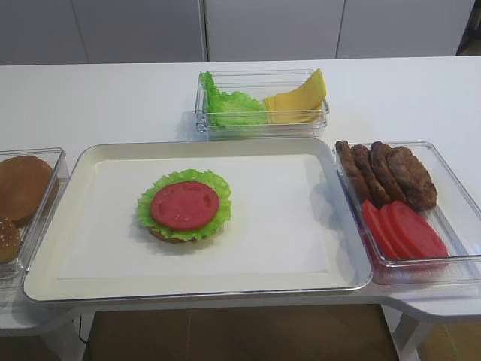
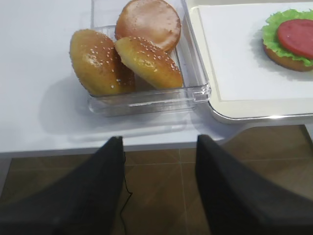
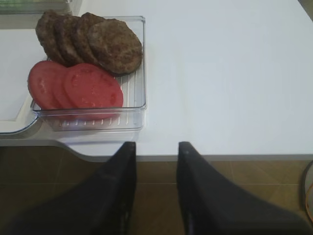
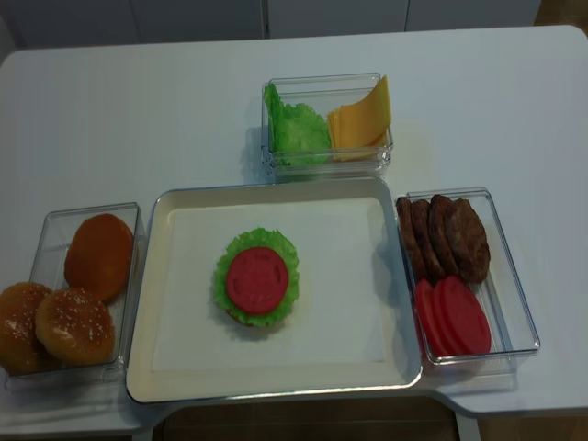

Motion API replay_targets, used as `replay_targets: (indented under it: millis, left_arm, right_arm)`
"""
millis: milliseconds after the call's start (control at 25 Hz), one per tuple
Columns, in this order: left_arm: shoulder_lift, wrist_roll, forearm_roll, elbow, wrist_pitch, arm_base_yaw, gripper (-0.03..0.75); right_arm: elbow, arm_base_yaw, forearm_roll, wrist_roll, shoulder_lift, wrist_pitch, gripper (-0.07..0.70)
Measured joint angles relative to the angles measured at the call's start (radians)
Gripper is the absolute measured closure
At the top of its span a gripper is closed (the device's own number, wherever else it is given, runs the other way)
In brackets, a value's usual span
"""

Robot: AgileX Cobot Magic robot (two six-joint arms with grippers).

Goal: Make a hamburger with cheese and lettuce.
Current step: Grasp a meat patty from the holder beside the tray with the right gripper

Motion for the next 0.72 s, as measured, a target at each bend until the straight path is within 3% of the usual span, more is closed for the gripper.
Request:
replay_targets:
  millis: [720]
  left_arm:
    - [0.0, 0.0, 0.0, 0.0, 0.0, 0.0, 0.358]
  right_arm:
    - [0.0, 0.0, 0.0, 0.0, 0.0, 0.0, 0.416]
